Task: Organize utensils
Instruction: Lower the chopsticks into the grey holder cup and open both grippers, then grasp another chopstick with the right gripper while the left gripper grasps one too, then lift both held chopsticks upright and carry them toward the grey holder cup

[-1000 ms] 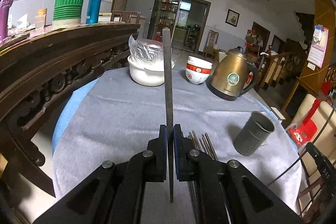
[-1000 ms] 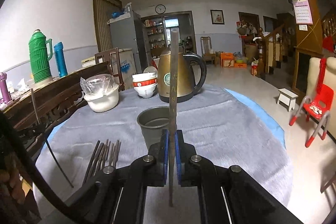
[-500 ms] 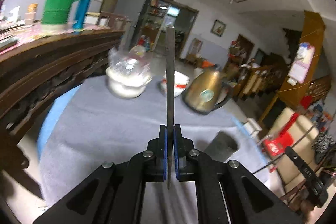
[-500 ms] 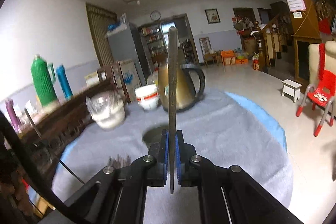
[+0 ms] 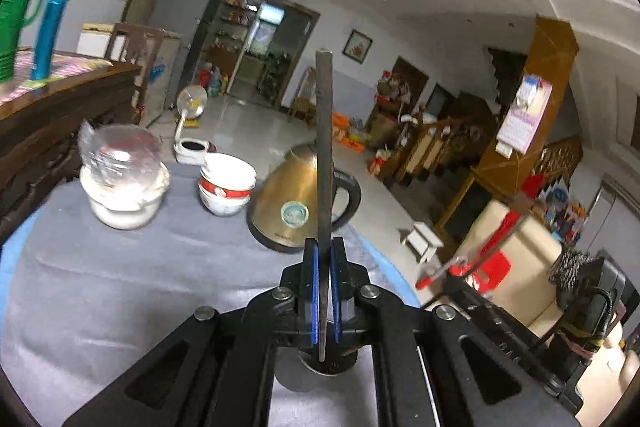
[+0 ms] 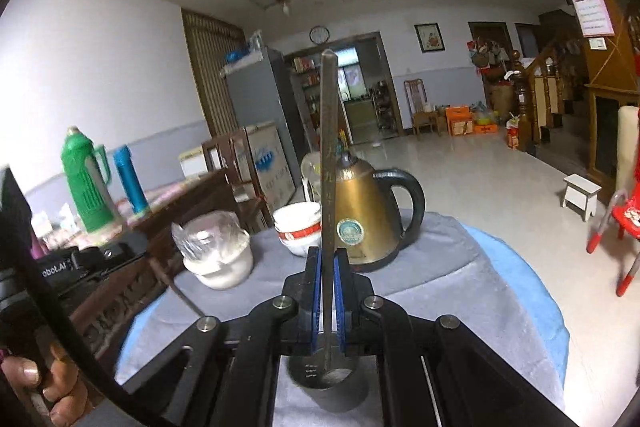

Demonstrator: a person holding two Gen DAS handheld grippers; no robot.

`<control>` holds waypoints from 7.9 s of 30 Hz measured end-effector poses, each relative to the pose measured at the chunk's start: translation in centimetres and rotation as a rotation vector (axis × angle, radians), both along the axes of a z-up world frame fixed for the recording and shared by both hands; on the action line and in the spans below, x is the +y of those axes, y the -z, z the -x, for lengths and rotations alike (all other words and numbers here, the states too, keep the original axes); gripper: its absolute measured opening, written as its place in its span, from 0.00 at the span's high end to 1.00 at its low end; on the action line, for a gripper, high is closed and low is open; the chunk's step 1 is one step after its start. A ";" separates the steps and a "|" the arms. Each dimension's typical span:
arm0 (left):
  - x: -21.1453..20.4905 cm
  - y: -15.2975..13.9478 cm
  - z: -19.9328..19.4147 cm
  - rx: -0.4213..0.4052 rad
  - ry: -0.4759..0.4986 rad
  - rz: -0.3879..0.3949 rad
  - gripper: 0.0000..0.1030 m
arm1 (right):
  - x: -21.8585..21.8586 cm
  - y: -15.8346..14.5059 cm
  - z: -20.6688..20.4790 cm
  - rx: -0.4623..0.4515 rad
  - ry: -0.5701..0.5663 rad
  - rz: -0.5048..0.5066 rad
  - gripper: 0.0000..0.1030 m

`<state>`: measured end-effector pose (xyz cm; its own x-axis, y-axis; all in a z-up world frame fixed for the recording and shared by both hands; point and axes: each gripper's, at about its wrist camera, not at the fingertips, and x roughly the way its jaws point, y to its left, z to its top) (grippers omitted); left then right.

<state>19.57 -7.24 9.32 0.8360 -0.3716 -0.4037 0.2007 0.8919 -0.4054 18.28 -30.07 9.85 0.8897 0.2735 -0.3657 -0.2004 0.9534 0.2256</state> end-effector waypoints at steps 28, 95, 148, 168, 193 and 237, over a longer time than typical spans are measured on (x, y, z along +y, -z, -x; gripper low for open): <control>-2.8 5.3 -3.8 0.192 0.050 -0.094 0.56 | 0.3 7.5 -6.3 0.314 -0.025 0.042 0.89; 10.4 19.0 7.4 0.659 -0.128 -0.146 0.30 | 14.6 20.5 -4.2 0.812 -0.329 0.211 0.94; 5.6 20.6 -6.2 0.993 0.098 -0.368 0.94 | 14.2 20.3 -5.5 0.916 -0.303 0.451 0.93; 11.3 10.7 -0.3 0.300 -0.228 -0.084 0.94 | 5.2 9.5 2.1 0.343 -0.064 0.037 0.94; 9.5 9.3 8.1 -0.053 -0.358 -0.253 0.94 | 1.6 9.8 5.5 0.030 0.160 0.099 0.94; 7.5 4.3 7.1 0.201 -0.323 -0.256 0.94 | 1.4 3.3 10.6 -0.082 0.096 0.034 0.94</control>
<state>12.47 0.26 5.06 0.7882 0.0280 -0.6148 -0.1644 0.9722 -0.1665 7.67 -28.68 6.50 0.9386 0.1744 -0.2978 -0.1243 0.9758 0.1797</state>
